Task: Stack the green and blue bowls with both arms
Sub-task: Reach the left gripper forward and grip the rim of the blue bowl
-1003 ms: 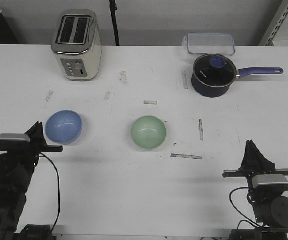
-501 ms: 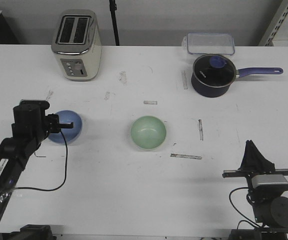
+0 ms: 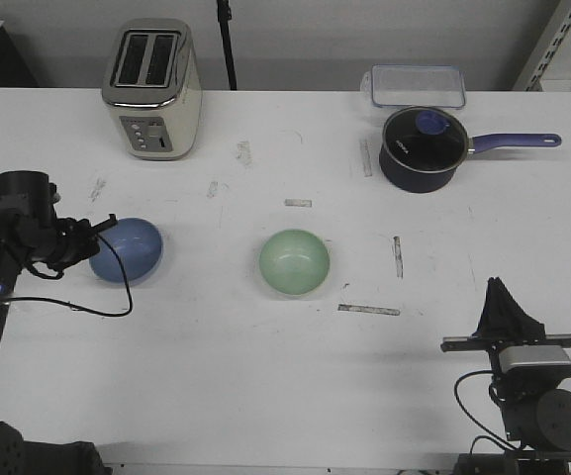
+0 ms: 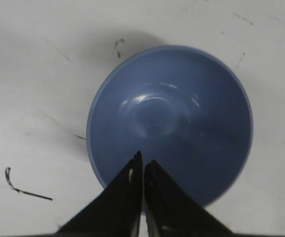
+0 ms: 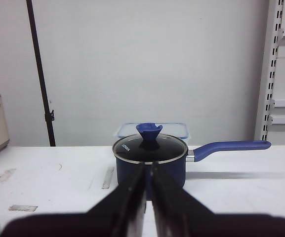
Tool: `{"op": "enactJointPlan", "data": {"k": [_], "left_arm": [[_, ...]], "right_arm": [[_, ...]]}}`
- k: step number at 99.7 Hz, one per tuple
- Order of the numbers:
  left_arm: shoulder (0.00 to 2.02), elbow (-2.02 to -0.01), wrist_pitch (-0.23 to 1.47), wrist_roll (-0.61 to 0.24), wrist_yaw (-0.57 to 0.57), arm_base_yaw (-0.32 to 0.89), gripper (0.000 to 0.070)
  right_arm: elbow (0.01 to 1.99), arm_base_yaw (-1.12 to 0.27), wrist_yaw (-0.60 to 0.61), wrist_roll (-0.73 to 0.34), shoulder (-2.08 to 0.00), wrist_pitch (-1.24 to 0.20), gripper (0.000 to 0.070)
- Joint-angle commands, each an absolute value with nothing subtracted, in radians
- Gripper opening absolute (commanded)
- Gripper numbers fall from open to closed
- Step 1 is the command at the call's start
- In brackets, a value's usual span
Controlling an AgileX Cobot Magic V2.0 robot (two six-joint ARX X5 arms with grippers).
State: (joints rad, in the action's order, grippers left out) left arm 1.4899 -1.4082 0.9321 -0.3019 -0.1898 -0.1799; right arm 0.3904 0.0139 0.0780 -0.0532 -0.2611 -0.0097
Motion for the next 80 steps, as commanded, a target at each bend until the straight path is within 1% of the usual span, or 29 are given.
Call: {"op": "enactJointPlan", "data": {"k": [1,14,19,38,41,47,80], "left_arm": [[1.504,-1.430,0.956,-0.313,-0.231,-0.208,0.0003],[1.504,-1.429,0.966,-0.288,-0.229,-0.270,0.0005],[1.504,-1.429,0.965,-0.288,-0.229,-0.286,0.0022],[1.506,-1.423,0.971,-0.273,-0.229,-0.315,0.0264],[1.506,-1.420,0.970,-0.272,-0.229,-0.316,0.0296],[1.507,-1.412,0.966,-0.271,-0.229,-0.316,0.0334],[1.583,-1.391,0.937,-0.262,-0.241,-0.308,0.0334]], "right_arm": [[0.394,0.014,0.078,-0.063,-0.261,0.001,0.0013],[0.394,0.014,0.078,-0.063,-0.261,0.001,0.0013],[0.394,0.014,0.078,-0.063,-0.261,0.001,0.0013],[0.394,0.014,0.078,-0.063,-0.261,0.001,0.0013],[0.394,0.014,0.078,-0.063,-0.261,0.001,0.0013],[0.394,0.014,0.078,-0.063,-0.261,0.001,0.0013],[0.394,0.014,0.078,-0.063,-0.261,0.001,0.0013]]}}
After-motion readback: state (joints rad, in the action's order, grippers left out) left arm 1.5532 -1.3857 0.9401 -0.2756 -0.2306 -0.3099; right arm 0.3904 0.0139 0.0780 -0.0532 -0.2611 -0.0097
